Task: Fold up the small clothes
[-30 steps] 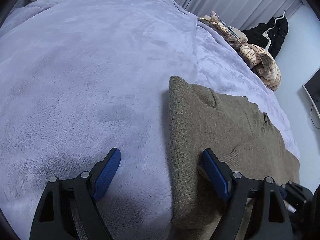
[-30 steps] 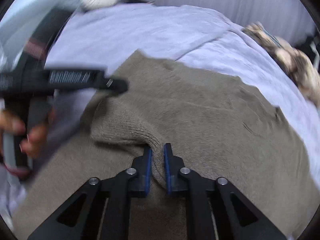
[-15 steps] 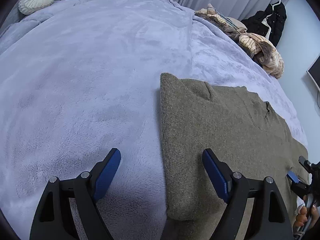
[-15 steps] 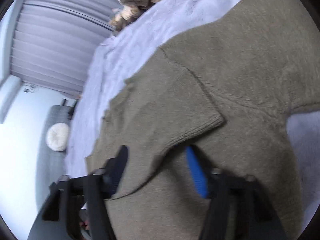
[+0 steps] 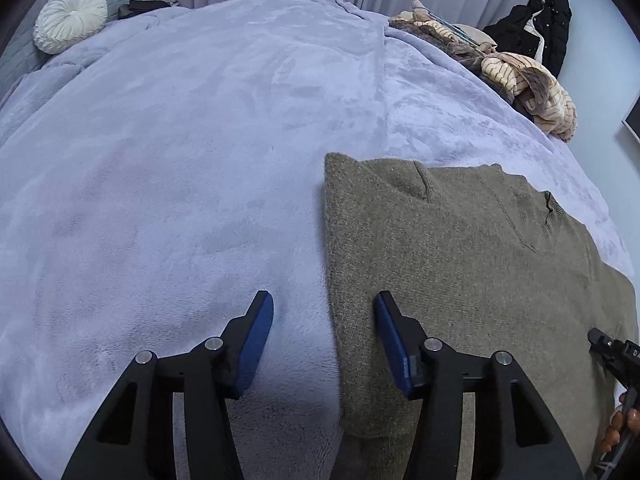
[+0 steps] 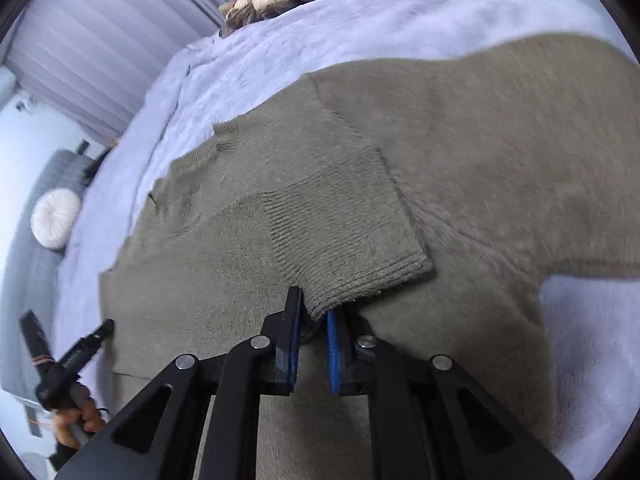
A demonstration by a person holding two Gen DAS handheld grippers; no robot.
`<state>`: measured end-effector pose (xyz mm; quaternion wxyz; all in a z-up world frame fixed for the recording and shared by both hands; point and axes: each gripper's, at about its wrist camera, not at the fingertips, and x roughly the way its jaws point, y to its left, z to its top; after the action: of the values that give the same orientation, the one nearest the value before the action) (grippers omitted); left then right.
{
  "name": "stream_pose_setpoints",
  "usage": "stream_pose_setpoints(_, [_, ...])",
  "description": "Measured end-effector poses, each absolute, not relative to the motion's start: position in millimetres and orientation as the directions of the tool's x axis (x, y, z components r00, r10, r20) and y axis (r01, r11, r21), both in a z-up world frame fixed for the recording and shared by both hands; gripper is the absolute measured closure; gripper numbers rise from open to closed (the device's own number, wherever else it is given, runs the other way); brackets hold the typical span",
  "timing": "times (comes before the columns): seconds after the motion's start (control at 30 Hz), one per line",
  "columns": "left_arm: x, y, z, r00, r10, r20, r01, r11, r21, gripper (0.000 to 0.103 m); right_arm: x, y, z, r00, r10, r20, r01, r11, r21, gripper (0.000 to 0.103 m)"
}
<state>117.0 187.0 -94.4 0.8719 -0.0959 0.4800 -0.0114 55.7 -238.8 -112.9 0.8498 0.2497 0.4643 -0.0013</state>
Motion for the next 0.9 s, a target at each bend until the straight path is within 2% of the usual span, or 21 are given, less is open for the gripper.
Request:
stream_pose_setpoints(0.1, [107,191,-77,0.571,-0.055,-0.819,-0.067,0.991,-0.114,0.048,35,-245,-99,0.575,0.108,-0.811,0.273,0.909,0.315,0.087])
stream_pose_setpoints(0.2, [98,191,-61,0.6,-0.082,-0.796,-0.045,0.99,-0.137,0.048,16,-264,-82,0.622,0.06,-0.781,0.32,0.89,0.324,0.083])
stream_pose_setpoints(0.3, [96,173,-55,0.602,-0.128,-0.788,0.003,0.987,-0.158,0.047,20,-266,-71,0.657,0.106,-0.747,0.277,0.887,0.37,0.081])
stream_pose_setpoints(0.43, [98,144,-74,0.556,-0.159,-0.815,0.047,0.986,-0.16,0.047,43,-243,-71,0.65,0.168,-0.741,0.202,0.902,0.382,0.081])
stream_pose_setpoints(0.53, [97,136,-99,0.522,-0.125,-0.844,0.044,0.992,-0.12,0.047,62,-231,-90,0.602,0.161,-0.782,0.202,0.917,0.345,0.081])
stream_pose_setpoints(0.57, [94,135,-103,0.527,-0.12,-0.841,0.055,0.993,-0.107,0.047,61,-234,-97,0.584,0.158,-0.796,0.214,0.916,0.339,0.085])
stream_pose_setpoints(0.8, [84,128,-92,0.528,-0.064,-0.847,0.066,0.997,-0.034,0.047,23,-275,-97,0.615,0.214,-0.759,0.268,0.848,0.456,0.083])
stream_pose_setpoints(0.87, [80,125,-88,0.527,-0.066,-0.847,0.051,0.998,-0.047,0.029,10,-289,-94,0.635,0.228,-0.738,0.282,0.821,0.496,0.077])
stream_pose_setpoints(0.9, [77,122,-85,0.532,-0.082,-0.843,0.051,0.997,-0.065,0.029,3,-296,-92,0.647,0.234,-0.726,0.288,0.807,0.516,0.072])
